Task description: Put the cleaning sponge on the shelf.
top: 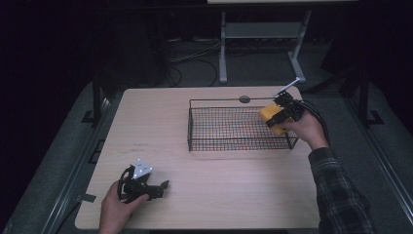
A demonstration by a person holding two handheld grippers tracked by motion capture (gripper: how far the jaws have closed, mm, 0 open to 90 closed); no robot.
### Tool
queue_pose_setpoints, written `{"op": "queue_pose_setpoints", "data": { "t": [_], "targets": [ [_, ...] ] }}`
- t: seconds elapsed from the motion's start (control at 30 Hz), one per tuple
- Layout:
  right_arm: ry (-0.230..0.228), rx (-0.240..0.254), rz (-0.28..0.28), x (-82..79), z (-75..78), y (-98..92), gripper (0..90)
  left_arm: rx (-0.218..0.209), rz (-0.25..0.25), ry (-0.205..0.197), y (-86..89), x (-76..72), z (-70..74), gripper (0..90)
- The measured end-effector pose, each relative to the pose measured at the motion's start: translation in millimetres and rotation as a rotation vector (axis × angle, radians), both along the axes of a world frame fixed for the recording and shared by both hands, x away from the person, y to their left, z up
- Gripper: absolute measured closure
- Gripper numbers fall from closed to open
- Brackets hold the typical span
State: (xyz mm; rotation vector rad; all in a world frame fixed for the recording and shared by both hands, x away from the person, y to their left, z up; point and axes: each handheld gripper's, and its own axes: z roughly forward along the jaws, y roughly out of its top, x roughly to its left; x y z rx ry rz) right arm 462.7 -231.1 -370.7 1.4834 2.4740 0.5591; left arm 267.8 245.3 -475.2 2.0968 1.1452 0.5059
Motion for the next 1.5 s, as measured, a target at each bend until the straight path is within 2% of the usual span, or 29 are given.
{"op": "queue_pose_setpoints", "data": {
  "t": [0.23, 0.6, 0.7, 0.9, 1.03, 1.2, 1.5],
  "targets": [
    [0.024, 0.0, -0.004, 4.5, -15.8, 2.9, 22.3, 0.0, 0.0, 0.0, 0.0, 0.0, 0.0, 12.9],
    [0.05, -0.008, -0.004, 7.3, -29.7, 5.1, 22.2, 0.0, 0.0, 0.0, 0.0, 0.0, 0.0, 12.9],
    [0.061, -0.023, -0.003, 7.7, -33.8, 7.1, 22.1, 0.0, 0.0, 0.0, 0.0, 0.0, 0.0, 12.9],
    [0.071, -0.023, -0.001, 7.8, -36.5, 7.4, 21.7, 0.0, 0.0, 0.0, 0.0, 0.0, 0.0, 12.9],
    [0.076, -0.026, -0.006, 7.9, -37.5, 6.5, 16.9, 0.0, 0.0, 0.0, 0.0, 0.0, 0.0, 12.9],
    [0.074, -0.032, -0.005, 7.5, -37.0, 5.9, 16.5, 0.0, 0.0, 0.0, 0.0, 0.0, 0.0, 12.9],
    [0.06, -0.019, -0.003, 3.9, -29.6, 4.1, 16.6, 0.0, 0.0, 0.001, 0.0, 0.0, 0.0, 12.9]
  ]
}}
